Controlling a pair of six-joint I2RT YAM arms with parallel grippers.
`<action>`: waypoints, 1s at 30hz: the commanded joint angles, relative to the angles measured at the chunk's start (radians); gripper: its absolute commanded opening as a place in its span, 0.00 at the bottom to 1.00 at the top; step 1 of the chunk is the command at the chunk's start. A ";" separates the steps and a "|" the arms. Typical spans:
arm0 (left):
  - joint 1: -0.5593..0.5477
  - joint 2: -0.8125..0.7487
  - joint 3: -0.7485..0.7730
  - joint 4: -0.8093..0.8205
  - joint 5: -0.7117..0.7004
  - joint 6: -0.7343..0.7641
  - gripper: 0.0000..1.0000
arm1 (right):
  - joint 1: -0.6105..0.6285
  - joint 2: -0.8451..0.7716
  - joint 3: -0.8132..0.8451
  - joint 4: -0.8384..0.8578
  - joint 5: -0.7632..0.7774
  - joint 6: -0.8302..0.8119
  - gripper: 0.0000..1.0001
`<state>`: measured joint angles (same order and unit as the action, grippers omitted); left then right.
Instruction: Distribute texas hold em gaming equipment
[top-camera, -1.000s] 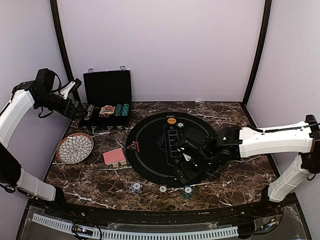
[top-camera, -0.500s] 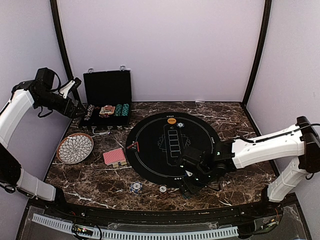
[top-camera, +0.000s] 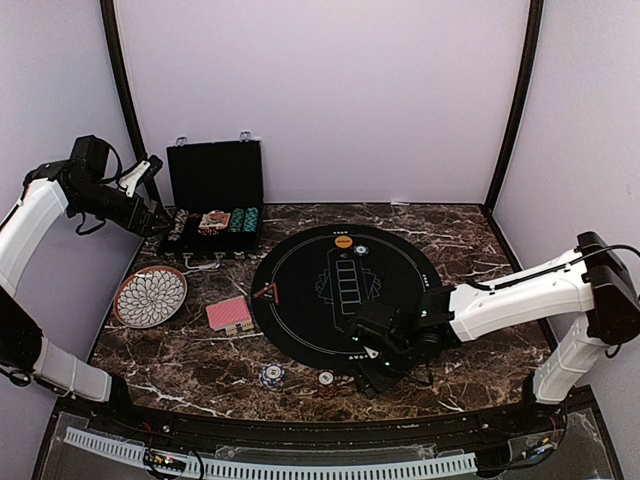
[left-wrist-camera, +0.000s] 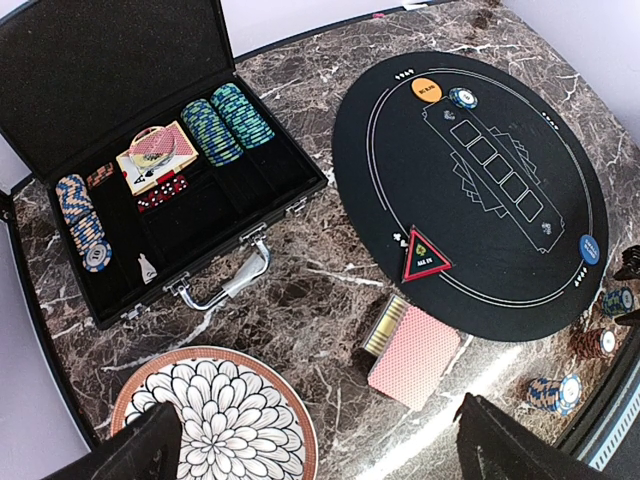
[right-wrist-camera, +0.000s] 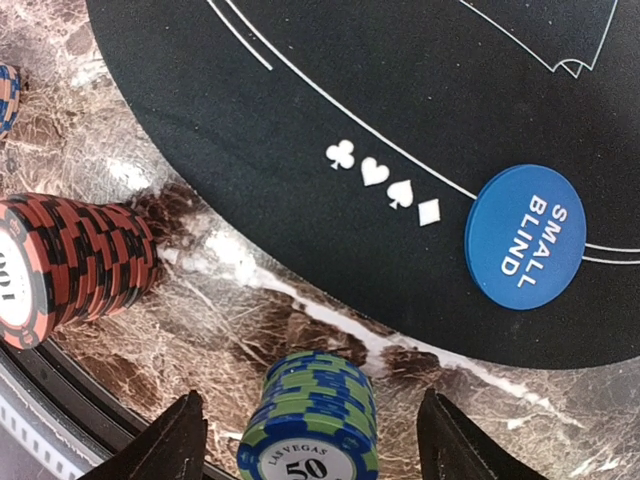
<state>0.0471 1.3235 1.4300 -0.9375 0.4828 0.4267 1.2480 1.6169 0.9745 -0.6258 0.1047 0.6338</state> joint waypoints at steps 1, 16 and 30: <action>-0.004 -0.020 0.026 -0.031 0.020 0.008 0.99 | 0.009 0.016 -0.005 0.023 0.003 -0.004 0.71; -0.005 -0.017 0.037 -0.030 0.025 0.006 0.99 | 0.008 0.024 -0.002 0.017 0.008 -0.013 0.58; -0.005 -0.016 0.043 -0.032 0.021 0.010 0.99 | 0.008 0.011 0.018 -0.011 0.015 -0.015 0.32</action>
<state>0.0467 1.3235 1.4414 -0.9390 0.4870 0.4267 1.2480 1.6344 0.9756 -0.6212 0.1066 0.6250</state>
